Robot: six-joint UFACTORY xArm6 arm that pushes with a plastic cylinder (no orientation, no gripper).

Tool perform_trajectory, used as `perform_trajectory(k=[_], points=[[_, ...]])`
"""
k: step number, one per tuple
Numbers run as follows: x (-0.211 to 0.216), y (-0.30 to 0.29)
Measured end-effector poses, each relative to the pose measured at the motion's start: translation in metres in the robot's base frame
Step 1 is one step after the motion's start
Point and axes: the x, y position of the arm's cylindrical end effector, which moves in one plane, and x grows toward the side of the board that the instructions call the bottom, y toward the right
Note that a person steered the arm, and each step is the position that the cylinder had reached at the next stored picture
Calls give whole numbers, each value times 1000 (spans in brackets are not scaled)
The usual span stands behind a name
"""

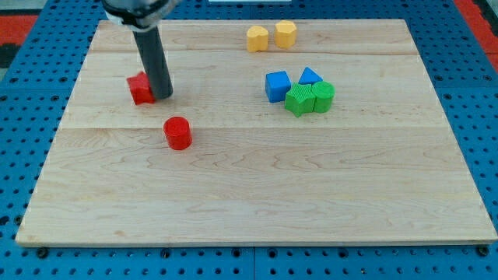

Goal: Push the yellow hexagon and yellow heart closer to the red circle

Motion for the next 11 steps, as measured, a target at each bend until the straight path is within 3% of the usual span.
perform_trajectory(k=[1, 3, 4, 5, 7, 9, 10, 11], points=[[-57, 16], [-77, 251], [-134, 290], [-163, 234], [-105, 60], [-30, 25], [-57, 13], [-79, -58]])
